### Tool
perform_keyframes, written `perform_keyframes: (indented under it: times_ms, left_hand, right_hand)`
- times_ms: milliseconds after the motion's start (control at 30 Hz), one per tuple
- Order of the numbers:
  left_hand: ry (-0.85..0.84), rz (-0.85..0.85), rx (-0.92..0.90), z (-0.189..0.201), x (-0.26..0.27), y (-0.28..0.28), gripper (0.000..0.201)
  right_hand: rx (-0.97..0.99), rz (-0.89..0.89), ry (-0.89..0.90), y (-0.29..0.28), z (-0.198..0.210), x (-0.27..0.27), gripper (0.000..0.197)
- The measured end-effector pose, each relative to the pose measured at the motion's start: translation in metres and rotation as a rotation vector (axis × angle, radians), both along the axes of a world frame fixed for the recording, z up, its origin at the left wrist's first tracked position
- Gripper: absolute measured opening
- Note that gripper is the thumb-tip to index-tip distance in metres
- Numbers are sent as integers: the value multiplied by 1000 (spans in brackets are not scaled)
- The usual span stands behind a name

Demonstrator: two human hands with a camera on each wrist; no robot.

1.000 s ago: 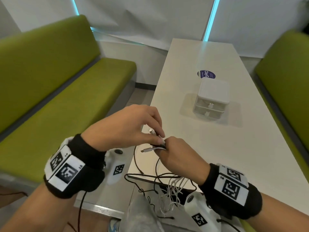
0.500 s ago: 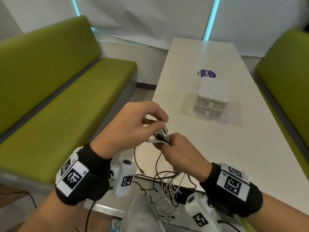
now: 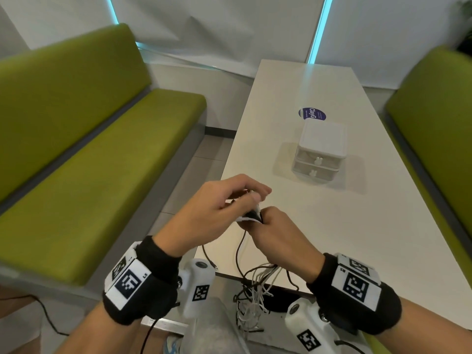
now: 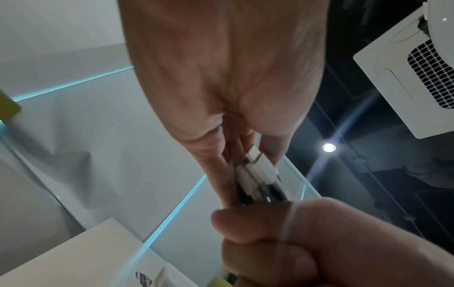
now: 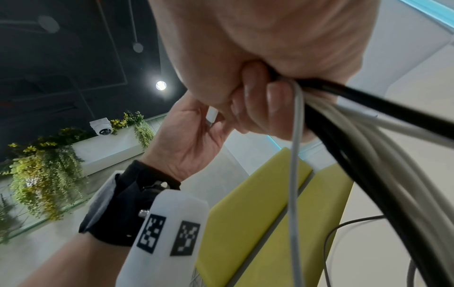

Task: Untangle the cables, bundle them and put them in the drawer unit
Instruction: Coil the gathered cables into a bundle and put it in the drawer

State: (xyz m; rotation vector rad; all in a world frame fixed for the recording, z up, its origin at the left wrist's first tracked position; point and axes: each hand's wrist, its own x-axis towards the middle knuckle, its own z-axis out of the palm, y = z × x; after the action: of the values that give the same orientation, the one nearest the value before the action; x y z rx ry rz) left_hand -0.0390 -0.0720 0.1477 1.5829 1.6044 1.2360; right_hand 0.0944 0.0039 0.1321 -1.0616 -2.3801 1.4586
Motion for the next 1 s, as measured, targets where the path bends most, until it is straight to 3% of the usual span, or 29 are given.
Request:
perform_keyframes:
  times_ms: [100, 167, 367, 467, 600, 700, 833, 933, 1000]
  left_hand:
    - [159, -9, -20, -4, 3, 0, 4]
    - [182, 16, -56, -10, 8, 1, 11]
    - [33, 72, -35, -21, 16, 2, 10]
    - [41, 101, -27, -22, 18, 4, 11]
    - [-65, 100, 68, -20, 16, 6, 25]
    - [-43, 72, 53, -20, 10, 6, 35]
    - [-224, 13, -51, -6, -2, 4, 33]
    - [-126, 18, -104, -2, -5, 9, 41]
    - [-131, 20, -138, -7, -6, 11, 56]
  right_hand:
    - [3, 16, -16, 0, 0, 0, 34]
    - [-20, 3, -19, 0, 0, 0, 37]
    - [-58, -4, -36, -2, -3, -3, 39]
    - [-48, -2, -18, -6, 0, -5, 36]
    - [-153, -24, 18, -5, 4, -12, 26]
    - [-221, -19, 35, -3, 4, -15, 31]
    - [-154, 0, 47, -8, -10, -25, 42]
    - [-75, 34, 57, -13, -11, -35, 36]
    - [-34, 82, 86, -18, -8, -40, 26]
